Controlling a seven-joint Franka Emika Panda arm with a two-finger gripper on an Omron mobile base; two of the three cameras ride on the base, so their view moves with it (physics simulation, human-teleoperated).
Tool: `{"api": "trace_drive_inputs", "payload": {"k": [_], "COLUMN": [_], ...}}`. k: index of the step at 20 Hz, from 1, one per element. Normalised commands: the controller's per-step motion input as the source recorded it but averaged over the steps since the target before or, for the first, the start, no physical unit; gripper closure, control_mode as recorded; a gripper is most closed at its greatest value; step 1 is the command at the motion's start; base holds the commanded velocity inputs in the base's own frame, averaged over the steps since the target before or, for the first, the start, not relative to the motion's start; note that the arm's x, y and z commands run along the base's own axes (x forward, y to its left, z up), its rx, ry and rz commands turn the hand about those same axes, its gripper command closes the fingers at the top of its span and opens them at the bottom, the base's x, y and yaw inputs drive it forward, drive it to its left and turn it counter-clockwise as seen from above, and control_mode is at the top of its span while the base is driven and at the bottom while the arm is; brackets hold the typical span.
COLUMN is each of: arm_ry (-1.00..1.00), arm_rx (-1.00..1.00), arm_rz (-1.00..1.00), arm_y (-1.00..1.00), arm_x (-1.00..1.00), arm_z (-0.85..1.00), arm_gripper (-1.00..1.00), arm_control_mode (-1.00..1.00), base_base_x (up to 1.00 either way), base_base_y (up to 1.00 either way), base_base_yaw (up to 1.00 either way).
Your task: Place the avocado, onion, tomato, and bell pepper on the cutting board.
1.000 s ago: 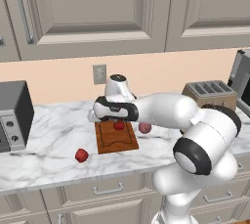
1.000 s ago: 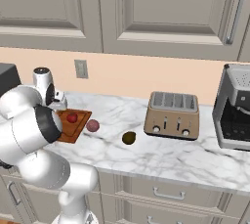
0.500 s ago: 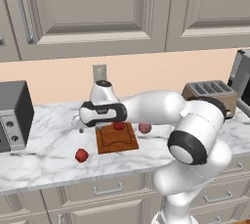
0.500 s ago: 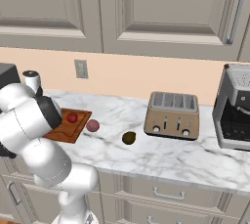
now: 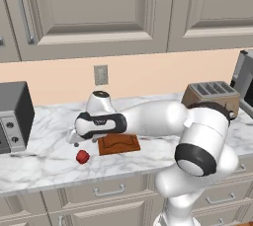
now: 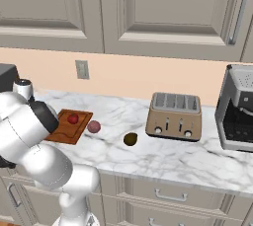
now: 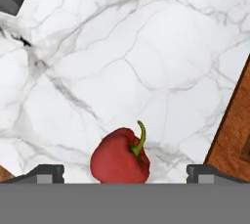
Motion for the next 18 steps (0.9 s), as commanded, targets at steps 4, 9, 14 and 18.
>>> {"api": "trace_drive_inputs", "payload": {"k": [4,9,14,18], "arm_ry": [0.0,0.02,0.03,0.01], "arm_rx": [-0.1,-0.1,-0.01,0.0], "arm_rz": [0.06,0.08,0.06,0.03], "arm_y": [0.03,0.03,0.16,0.09], "arm_x": [-0.14,-0.12,-0.02,0.0], "arm_z": [-0.16,-0.23,-0.19,-0.08], "arm_gripper": [-1.0,-1.0,-1.0,-1.0], "arm_control_mode": [-1.0,-1.0,-1.0,-1.0], "base_base_x": [0.0,0.0,0.0,0.0], "base_base_y": [0.0,0.0,0.0,0.0], "base_base_yaw": [0.0,0.0,0.0,0.0]}}
